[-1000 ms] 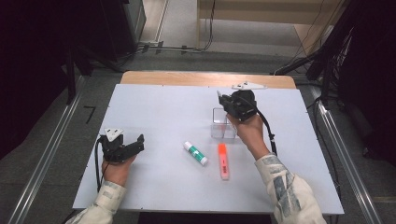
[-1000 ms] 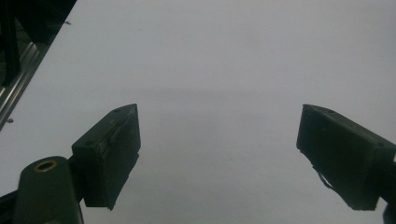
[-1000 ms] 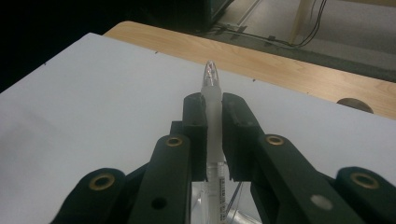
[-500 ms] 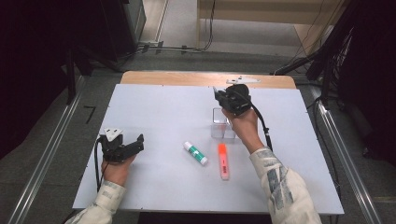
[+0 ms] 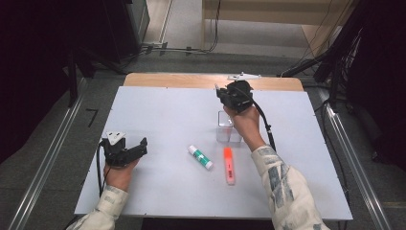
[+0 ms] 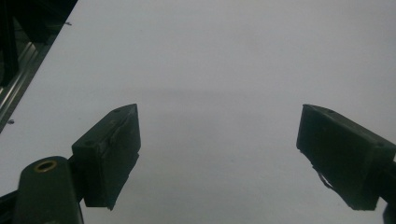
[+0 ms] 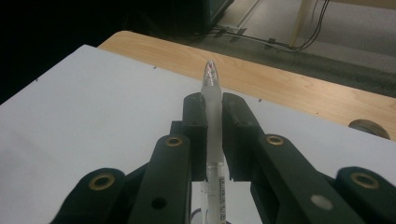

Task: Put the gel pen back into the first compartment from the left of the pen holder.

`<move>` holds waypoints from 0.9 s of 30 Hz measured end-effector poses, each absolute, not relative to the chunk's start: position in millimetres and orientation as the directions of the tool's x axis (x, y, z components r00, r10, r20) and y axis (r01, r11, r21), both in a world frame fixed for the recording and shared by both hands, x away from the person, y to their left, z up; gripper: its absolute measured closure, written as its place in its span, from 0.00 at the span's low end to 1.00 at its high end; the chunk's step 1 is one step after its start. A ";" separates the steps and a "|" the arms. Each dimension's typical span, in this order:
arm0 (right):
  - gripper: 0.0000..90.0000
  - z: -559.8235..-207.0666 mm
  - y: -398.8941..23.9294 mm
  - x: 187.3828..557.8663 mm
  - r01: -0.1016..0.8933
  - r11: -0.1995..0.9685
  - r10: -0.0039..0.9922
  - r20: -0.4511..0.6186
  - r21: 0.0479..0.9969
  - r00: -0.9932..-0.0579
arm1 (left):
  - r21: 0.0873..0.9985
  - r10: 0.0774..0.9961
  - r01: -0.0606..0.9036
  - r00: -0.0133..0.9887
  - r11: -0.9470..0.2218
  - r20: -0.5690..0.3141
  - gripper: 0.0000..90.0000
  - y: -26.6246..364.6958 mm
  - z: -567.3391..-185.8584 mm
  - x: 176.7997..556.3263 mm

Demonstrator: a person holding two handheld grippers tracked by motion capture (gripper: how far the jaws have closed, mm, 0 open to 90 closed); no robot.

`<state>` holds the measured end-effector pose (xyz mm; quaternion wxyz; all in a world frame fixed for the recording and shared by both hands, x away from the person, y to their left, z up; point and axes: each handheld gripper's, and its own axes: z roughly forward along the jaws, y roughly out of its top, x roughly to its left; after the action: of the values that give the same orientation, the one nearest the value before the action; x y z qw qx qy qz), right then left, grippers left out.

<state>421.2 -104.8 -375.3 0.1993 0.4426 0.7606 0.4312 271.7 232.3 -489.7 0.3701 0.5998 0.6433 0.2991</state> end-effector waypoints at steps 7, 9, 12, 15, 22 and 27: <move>0.87 -376.2 -98.6 426.6 0.491 0.229 0.844 0.080 0.841 -0.530 | 0.828 0.993 0.551 -0.007 0.104 -0.121 0.16 233.0 -489.9 271.8; 0.87 -378.4 -97.2 426.9 0.491 0.230 0.844 0.079 0.840 -0.530 | 0.828 0.993 0.551 -0.007 0.105 -0.122 0.16 233.5 -490.0 271.8; 0.87 -381.5 -97.2 426.6 0.491 0.231 0.843 0.079 0.840 -0.532 | 0.828 0.992 0.551 -0.007 0.106 -0.122 0.16 234.0 -490.1 271.8; 0.87 -383.1 -99.1 425.8 0.479 0.224 0.842 0.079 0.849 -0.534 | 0.827 0.992 0.552 -0.007 0.106 -0.122 0.16 233.9 -490.3 272.0; 0.87 -387.9 -102.5 419.2 0.484 0.225 0.838 0.086 0.846 -0.539 | 0.826 0.993 0.553 -0.007 0.106 -0.122 0.16 233.9 -490.3 271.9; 0.87 -390.3 -110.1 410.4 0.482 0.216 0.834 0.096 0.849 -0.543 | 0.827 0.993 0.553 -0.006 0.104 -0.121 0.16 233.0 -490.1 271.8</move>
<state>410.4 -110.1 -390.3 0.1958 0.4361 0.7547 0.4493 271.8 233.0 -490.1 0.3706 0.5997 0.6441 0.2969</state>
